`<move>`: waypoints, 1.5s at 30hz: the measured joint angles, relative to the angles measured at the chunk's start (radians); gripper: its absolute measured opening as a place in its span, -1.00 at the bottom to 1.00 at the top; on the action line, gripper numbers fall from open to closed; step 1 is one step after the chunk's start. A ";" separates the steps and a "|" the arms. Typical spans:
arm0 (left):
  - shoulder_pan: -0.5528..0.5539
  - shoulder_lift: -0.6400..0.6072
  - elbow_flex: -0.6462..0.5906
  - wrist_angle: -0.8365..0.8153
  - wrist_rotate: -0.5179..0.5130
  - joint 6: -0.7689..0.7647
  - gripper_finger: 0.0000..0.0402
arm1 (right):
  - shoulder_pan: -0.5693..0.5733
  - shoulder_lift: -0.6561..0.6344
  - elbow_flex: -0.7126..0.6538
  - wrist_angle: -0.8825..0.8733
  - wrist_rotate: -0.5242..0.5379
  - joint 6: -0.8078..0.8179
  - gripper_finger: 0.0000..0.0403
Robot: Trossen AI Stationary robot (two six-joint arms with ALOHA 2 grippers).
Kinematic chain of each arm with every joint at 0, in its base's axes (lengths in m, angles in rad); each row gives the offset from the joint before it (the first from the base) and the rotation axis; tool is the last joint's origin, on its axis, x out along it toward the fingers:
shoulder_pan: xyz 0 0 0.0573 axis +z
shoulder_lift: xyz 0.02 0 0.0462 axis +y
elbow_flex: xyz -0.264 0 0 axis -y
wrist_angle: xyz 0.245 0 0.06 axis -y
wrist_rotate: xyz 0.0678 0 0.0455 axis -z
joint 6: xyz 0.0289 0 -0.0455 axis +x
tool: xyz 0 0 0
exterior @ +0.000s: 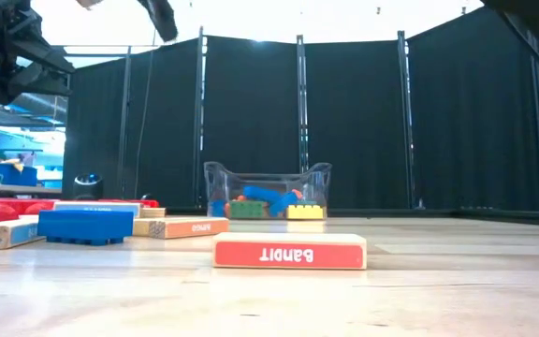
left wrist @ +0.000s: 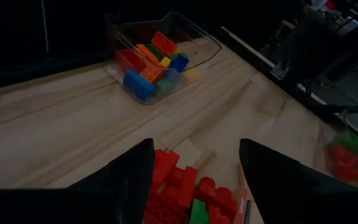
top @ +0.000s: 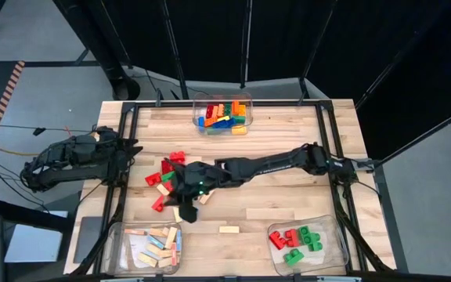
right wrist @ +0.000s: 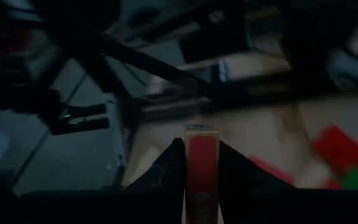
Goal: Sort blocks by size
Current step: Put the white block into the bottom left transparent bin, then put the 2-stud red game piece into the bottom right transparent bin
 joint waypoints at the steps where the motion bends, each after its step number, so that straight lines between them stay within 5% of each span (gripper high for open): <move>1: 0.000 0.000 0.000 0.000 0.000 0.000 0.22 | 0.003 0.010 0.001 0.031 -0.021 -0.023 -0.64; 8: 0.000 0.000 0.000 0.000 0.000 0.000 0.22 | 0.019 0.051 0.001 0.087 -0.143 0.003 -0.64; 20: 0.000 0.000 0.000 -0.002 0.000 -0.004 0.22 | 0.050 0.233 0.001 0.512 -0.322 0.286 -0.64; 28: 0.000 0.000 0.000 -0.003 0.000 -0.004 0.22 | 0.050 0.244 0.001 0.508 -0.211 0.227 -0.48; 36: 0.000 0.000 0.000 -0.003 -0.001 -0.005 0.22 | 0.039 0.244 0.001 0.503 -0.230 0.237 -0.29; 41: 0.000 0.019 0.000 -0.045 -0.004 -0.135 0.20 | 0.000 0.204 0.000 0.497 -0.382 0.412 -0.38; 45: 0.000 0.123 0.000 -0.084 0.010 -0.229 0.05 | -0.037 0.073 0.000 0.488 -0.462 0.379 -0.55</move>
